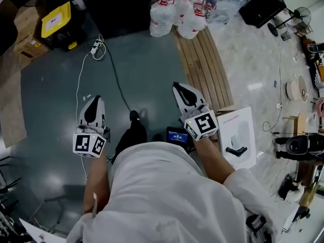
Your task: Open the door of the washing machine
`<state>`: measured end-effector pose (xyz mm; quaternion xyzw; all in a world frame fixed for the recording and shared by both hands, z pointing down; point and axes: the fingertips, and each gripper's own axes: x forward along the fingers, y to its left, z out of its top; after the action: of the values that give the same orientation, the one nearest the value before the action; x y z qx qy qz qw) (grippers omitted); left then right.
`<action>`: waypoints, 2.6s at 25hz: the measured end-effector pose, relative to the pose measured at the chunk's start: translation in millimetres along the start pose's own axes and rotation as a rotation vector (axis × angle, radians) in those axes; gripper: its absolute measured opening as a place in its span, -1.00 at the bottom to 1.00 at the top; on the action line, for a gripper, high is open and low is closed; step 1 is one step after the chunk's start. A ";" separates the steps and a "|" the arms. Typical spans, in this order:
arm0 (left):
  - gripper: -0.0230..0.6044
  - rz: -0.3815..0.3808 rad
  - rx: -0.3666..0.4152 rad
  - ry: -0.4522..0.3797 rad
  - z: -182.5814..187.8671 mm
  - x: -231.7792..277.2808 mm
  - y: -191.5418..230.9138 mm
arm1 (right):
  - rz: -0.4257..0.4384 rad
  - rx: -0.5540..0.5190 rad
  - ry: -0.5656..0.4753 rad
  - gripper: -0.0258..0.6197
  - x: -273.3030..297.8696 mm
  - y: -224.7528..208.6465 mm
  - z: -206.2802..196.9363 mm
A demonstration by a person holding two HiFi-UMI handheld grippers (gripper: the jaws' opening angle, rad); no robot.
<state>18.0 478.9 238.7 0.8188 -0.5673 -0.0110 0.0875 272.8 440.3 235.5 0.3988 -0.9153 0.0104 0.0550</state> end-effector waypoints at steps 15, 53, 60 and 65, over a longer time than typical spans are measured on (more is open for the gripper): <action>-0.36 -0.024 0.004 0.007 20.6 114.7 164.8 | -0.015 -0.001 0.008 -0.82 197.4 -25.9 47.7; -0.14 0.221 0.012 0.092 50.1 447.6 354.7 | 0.205 0.178 0.049 -0.82 562.4 -288.0 -5.5; -0.14 0.176 0.005 0.132 16.8 496.1 424.2 | 0.148 0.158 0.109 -0.82 620.9 -306.7 -26.6; -0.14 0.063 0.056 0.236 -19.8 547.3 488.4 | 0.059 0.158 0.175 -0.82 676.4 -322.2 -32.8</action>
<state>-237.5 -194.6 378.8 0.7983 -0.5785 0.1043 0.1312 54.3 -270.4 333.8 0.3723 -0.9147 0.1188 0.1028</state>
